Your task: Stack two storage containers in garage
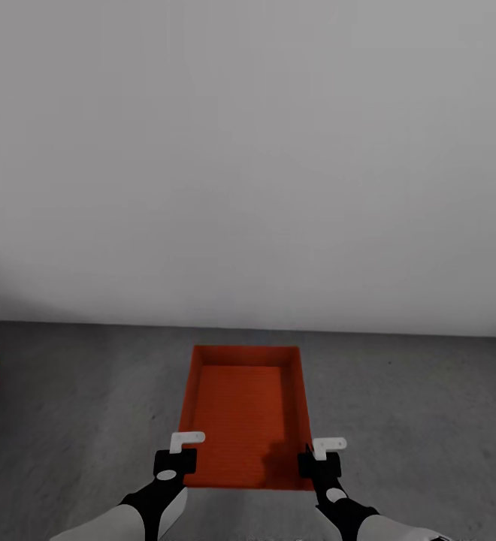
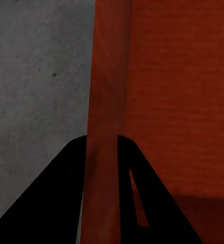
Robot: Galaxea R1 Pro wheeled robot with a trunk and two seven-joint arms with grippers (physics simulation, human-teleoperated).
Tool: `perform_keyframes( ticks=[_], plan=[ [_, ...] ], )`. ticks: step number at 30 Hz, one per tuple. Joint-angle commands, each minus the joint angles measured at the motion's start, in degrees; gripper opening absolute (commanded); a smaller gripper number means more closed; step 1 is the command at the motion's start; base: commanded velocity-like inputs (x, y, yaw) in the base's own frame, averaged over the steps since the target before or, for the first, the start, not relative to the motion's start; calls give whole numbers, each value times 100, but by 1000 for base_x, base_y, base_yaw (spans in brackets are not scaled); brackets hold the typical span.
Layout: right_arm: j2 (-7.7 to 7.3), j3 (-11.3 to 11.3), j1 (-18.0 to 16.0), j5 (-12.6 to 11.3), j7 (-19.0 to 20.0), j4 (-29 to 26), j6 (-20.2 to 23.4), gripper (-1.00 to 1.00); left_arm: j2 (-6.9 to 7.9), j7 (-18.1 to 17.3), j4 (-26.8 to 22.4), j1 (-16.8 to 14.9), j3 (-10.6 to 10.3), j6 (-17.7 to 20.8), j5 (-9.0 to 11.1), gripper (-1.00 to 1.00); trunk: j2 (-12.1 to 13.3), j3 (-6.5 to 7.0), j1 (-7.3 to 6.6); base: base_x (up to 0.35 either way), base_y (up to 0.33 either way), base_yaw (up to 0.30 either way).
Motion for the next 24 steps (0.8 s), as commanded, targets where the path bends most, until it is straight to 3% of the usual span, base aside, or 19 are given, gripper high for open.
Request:
perform_keyframes(
  ticks=[1, 24],
  plan=[
    [4, -159, 3, 85, 25, -1, 34, -100, -2, 196, -72, -8, 470, -19, 48, -100, -5, -16, 0, 0, 0, 0],
    [3, -159, 0, 85, 26, -1, 28, -100, -2, 197, -72, -8, 470, -24, 48, -100, -5, -227, 0, 0, 0, 0]
  ],
)
